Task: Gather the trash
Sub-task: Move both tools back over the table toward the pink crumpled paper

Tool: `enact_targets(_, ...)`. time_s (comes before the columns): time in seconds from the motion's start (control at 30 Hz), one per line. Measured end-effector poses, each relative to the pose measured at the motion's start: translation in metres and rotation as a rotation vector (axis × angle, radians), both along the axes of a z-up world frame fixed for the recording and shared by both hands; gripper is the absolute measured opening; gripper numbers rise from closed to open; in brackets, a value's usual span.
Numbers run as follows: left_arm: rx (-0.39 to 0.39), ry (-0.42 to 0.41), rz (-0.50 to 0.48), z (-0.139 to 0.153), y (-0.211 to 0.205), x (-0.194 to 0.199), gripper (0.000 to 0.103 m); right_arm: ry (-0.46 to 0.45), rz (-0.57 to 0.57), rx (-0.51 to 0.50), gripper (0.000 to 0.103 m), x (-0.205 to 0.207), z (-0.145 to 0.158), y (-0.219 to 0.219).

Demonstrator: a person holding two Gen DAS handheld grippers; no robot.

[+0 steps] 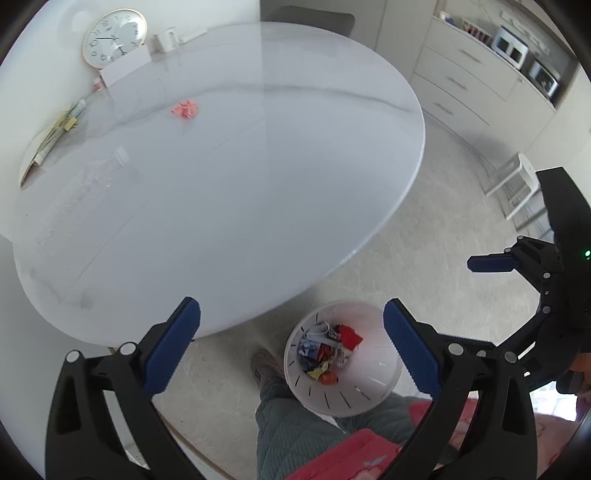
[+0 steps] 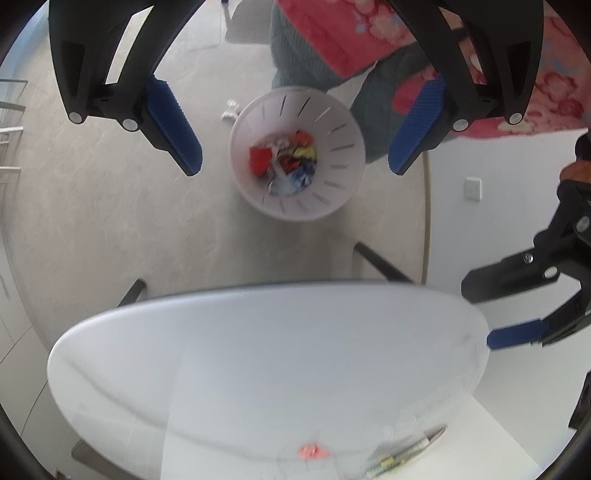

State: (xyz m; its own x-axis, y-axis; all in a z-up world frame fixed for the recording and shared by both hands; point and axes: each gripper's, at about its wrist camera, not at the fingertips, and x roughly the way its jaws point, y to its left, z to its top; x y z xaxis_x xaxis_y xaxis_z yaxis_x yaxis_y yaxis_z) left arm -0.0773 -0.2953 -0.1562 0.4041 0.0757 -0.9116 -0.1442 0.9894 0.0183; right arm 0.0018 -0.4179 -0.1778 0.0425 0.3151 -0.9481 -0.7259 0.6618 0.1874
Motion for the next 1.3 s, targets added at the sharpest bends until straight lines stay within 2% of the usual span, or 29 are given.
enact_targets(0.27, 0.048, -0.032, 0.127, 0.021, 0.03, 0.002, 0.095, -0.075, -0.007, 0.074, 0.1, 0.046, 0.034, 0.018)
enact_targets(0.43, 0.033, -0.04, 0.177, 0.029, 0.059, -0.003, 0.095, -0.115, -0.005, 0.098, 0.1, 0.068, 0.049, 0.047)
enact_targets(0.67, 0.03, -0.027, 0.142, 0.026, 0.12, 0.007, 0.095, -0.12, -0.069, 0.117, 0.1, 0.096, 0.058, 0.109)
enact_targets(0.9, 0.049, -0.002, 0.028, 0.02, 0.199, 0.031, 0.095, -0.113, -0.174, 0.081, 0.1, 0.118, 0.041, 0.201)
enact_targets(1.03, 0.033, 0.026, -0.013, 0.017, 0.234, 0.042, 0.095, -0.1, -0.231, 0.059, 0.1, 0.121, 0.035, 0.242)
enact_targets(1.3, 0.014, 0.02, -0.045, 0.017, 0.267, 0.031, 0.095, -0.107, -0.269, 0.01, 0.1, 0.112, 0.036, 0.275)
